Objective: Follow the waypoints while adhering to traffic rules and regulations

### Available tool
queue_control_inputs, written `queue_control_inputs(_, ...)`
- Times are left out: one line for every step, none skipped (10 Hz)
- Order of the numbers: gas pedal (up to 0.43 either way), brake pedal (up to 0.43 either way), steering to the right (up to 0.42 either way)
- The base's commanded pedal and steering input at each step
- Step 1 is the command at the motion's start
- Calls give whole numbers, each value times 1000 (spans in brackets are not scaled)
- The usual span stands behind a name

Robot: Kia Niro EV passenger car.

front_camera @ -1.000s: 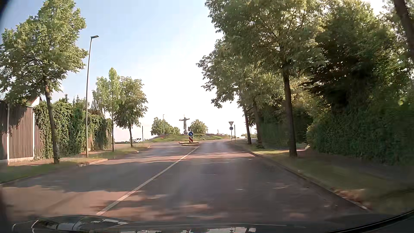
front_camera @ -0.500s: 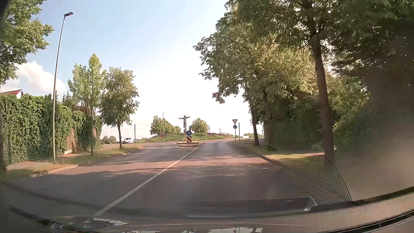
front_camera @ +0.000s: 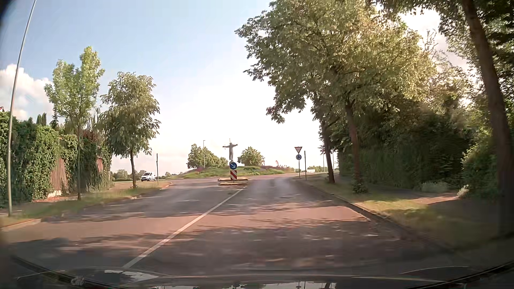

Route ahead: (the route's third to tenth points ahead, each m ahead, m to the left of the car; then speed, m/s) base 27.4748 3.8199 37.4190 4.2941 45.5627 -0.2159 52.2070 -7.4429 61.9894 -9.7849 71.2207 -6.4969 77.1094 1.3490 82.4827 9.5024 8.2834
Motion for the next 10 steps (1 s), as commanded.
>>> queue_control_inputs(0, 49, -8)
queue_control_inputs(0, 61, -4)
queue_control_inputs(0, 85, -3)
queue_control_inputs(0, 91, -3)
queue_control_inputs(0, 98, -2)
queue_control_inputs(0, 98, -2)
queue_control_inputs(0, 98, -2)
queue_control_inputs(0, 98, -2)
queue_control_inputs(0, 104, -2)
queue_control_inputs(0, 104, -2)
